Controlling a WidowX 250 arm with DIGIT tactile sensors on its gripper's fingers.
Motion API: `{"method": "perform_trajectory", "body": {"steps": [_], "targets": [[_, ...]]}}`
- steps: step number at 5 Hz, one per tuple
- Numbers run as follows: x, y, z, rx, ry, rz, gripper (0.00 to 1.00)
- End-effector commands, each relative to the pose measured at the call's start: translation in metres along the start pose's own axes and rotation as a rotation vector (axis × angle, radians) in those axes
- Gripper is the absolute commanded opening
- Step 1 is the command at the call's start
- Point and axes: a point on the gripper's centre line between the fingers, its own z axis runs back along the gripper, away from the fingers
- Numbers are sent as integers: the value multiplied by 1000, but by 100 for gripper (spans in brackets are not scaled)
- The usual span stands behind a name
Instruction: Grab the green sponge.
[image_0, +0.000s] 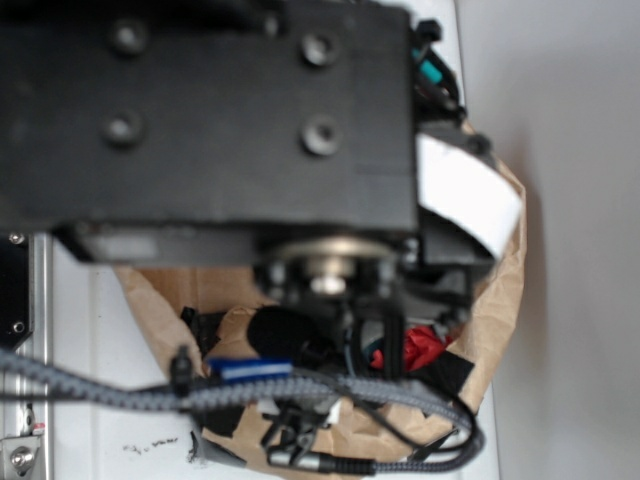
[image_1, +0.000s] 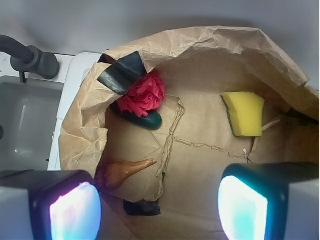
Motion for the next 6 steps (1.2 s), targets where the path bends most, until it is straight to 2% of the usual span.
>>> {"method": "perform_trajectory", "body": {"steps": [1, 2, 3, 4, 6], "targets": [[6, -1, 17, 1, -64, 3, 100], [6, -1, 17, 1, -64, 3, 100], [-7, 8, 0, 7, -33, -20, 100], [-6, 18, -22, 16, -41, -46, 100], [12, 41, -67, 40, -27, -43, 100]]}}
